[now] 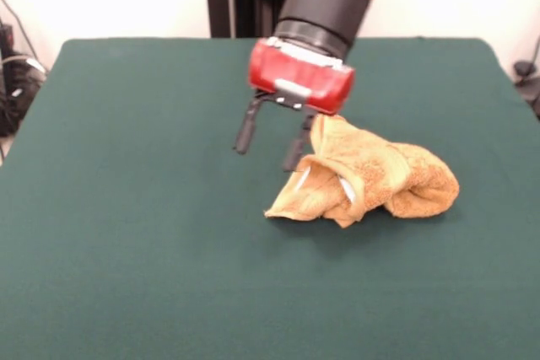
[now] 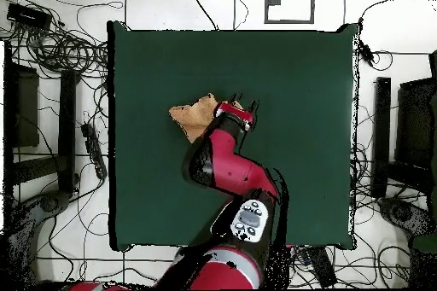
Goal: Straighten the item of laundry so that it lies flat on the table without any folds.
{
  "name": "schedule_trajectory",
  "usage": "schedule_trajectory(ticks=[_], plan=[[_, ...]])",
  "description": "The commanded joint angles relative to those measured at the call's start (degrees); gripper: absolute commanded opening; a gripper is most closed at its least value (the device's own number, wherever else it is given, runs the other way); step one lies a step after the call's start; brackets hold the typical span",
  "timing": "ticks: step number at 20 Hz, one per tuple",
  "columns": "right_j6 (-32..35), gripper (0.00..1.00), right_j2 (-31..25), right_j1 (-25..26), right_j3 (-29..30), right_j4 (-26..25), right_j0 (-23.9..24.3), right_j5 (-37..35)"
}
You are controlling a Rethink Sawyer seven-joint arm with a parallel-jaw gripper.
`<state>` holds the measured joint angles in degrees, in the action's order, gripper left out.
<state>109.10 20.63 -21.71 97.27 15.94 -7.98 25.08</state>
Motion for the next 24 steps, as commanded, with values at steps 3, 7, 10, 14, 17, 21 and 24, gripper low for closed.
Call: schedule_trajectory(ticks=[3, 7, 10, 14, 17, 21, 24], plan=[[12.47, 1.0, -8.59, 0.86, 3.86, 3.0, -3.22, -7.85], [14.94, 1.0, -10.92, -0.25, 5.69, 1.36, -1.74, -5.94], [15.25, 1.0, -11.42, 0.2, 5.93, 1.58, -1.7, -4.57], [14.07, 1.0, -10.72, 2.13, 5.09, 4.68, -2.19, -6.92], [13.58, 1.0, -12.74, 3.57, 4.51, 5.45, -0.16, -11.63], [15.28, 1.0, -17.69, 6.41, 3.62, 3.89, 3.68, -9.54], [15.21, 1.0, -19.28, 7.7, 3.32, 4.77, 4.46, -10.09]])
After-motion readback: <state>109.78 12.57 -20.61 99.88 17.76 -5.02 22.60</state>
